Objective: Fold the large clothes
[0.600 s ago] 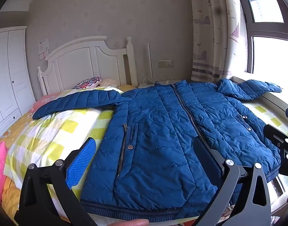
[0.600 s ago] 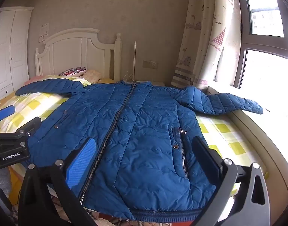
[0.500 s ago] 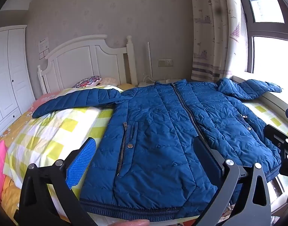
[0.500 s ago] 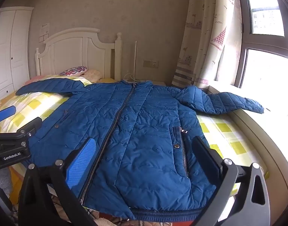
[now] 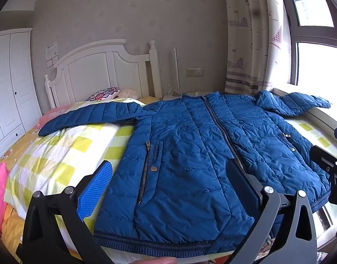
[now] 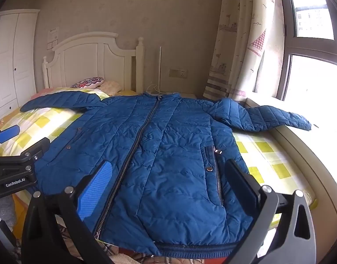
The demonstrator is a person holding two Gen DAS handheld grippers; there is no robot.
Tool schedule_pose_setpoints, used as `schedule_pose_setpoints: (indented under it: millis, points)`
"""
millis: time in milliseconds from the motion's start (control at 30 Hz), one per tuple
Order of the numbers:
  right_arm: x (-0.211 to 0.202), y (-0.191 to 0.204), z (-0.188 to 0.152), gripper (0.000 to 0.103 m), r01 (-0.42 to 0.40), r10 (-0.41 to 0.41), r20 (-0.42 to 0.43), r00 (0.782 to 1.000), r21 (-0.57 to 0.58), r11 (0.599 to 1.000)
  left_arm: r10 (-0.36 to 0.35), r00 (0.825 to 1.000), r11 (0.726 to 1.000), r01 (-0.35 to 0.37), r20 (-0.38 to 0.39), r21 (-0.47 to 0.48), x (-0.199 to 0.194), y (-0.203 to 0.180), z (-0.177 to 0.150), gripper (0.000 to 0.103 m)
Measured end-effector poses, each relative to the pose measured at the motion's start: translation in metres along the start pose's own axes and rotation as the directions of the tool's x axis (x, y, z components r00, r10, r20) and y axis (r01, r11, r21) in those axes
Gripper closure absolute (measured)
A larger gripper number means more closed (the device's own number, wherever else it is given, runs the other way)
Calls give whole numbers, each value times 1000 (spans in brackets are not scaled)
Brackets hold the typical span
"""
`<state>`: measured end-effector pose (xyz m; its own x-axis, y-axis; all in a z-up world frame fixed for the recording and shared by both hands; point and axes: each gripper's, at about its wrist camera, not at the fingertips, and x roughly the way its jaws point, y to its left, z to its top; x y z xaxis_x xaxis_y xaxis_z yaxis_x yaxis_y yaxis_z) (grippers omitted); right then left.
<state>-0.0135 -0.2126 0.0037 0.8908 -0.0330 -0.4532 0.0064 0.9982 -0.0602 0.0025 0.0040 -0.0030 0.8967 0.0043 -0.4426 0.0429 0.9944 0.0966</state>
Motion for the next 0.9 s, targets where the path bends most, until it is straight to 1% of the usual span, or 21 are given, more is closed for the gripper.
schedule_pose_setpoints:
  millis: [900]
  points:
    - [4, -2, -6, 2, -21, 22, -18, 1000, 20, 1000, 3, 1000, 1000, -3, -27, -4, 5, 2, -7, 4]
